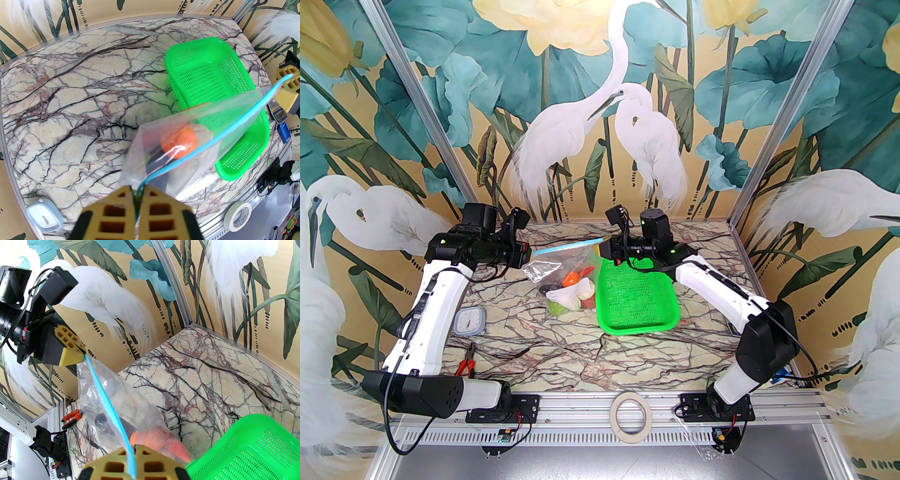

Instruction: Place the food in the zip-top bag and seal the zipper

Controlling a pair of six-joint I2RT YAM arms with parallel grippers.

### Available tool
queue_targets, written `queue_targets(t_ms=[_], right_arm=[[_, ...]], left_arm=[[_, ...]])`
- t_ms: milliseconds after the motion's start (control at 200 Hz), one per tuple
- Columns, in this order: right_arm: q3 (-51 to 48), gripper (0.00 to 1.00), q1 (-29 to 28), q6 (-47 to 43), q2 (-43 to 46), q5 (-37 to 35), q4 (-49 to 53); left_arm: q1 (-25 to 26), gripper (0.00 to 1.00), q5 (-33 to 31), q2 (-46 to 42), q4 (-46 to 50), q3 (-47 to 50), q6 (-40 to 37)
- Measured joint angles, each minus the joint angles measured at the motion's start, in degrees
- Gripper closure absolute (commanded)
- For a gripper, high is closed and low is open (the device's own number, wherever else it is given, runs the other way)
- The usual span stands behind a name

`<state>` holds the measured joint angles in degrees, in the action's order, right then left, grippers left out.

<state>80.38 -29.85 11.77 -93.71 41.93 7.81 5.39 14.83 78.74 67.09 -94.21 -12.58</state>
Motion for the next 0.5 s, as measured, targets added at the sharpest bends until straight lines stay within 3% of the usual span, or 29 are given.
queue_targets(t_ms=[500], right_arm=[[0.0,1.0,0.2,0.3,0.1,-0.2,0.0]], left_arm=[[-0.7,1.0,-2.1,-1.5,0.5,0.1,0.2]])
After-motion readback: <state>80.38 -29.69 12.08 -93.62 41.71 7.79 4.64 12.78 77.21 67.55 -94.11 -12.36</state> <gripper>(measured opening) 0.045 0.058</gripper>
